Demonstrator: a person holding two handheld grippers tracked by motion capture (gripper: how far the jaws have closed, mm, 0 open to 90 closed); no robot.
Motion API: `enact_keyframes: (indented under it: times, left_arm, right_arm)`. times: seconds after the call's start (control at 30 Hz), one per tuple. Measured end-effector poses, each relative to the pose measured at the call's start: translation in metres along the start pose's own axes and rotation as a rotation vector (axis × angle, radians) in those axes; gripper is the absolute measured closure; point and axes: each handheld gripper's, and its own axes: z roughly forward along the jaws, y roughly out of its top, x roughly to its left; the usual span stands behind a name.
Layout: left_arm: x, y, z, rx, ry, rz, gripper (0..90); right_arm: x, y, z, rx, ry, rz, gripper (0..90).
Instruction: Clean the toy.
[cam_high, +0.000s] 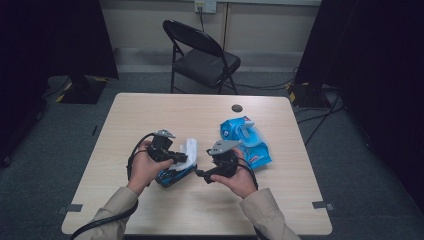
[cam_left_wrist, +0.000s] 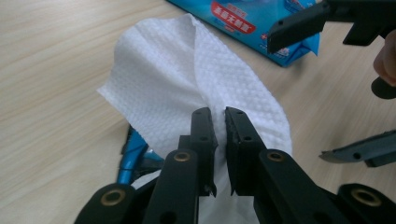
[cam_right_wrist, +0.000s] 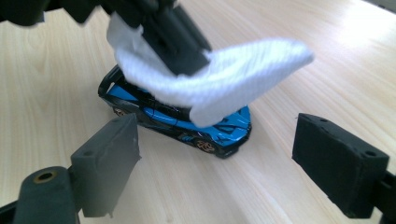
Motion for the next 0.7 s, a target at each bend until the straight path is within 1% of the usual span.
enact_keyframes:
  times: [0.07,0.13,0.17,0.33,0.47,0.57,0.63,0.67,0.7]
  left_arm:
    - [-0.004,-0.001,0.006,0.011,-0.007,0.009,82.4]
    - [-0.007,-0.001,0.011,0.016,-0.021,0.011,82.3]
    - [-0.009,-0.002,0.015,0.023,-0.024,0.014,82.3]
    - [-0.018,-0.006,0.036,0.058,-0.054,0.029,82.1]
    - [-0.026,-0.008,0.053,0.082,-0.074,0.047,81.7]
    - [-0.031,-0.008,0.059,0.083,-0.085,0.056,80.3]
    - [-0.033,-0.007,0.061,0.093,-0.087,0.073,79.5]
    - [-0.034,-0.007,0.062,0.092,-0.091,0.081,77.7]
    - [-0.035,-0.007,0.062,0.082,-0.087,0.087,73.7]
  right_arm:
    - [0.000,-0.002,-0.005,-0.001,-0.006,-0.005,15.6]
    - [0.000,-0.005,-0.010,0.008,-0.013,-0.023,16.7]
    - [-0.001,-0.007,-0.013,0.007,-0.013,-0.021,17.3]
    - [-0.005,-0.018,-0.023,-0.006,-0.014,0.007,18.1]
    - [-0.006,-0.029,-0.030,-0.001,-0.013,0.025,21.6]
    - [-0.008,-0.038,-0.033,0.002,-0.021,0.041,23.3]
    - [-0.009,-0.043,-0.035,0.001,-0.026,0.046,24.8]
    - [-0.010,-0.045,-0.036,-0.001,-0.028,0.052,24.8]
    - [-0.010,-0.047,-0.037,-0.004,-0.030,0.057,24.8]
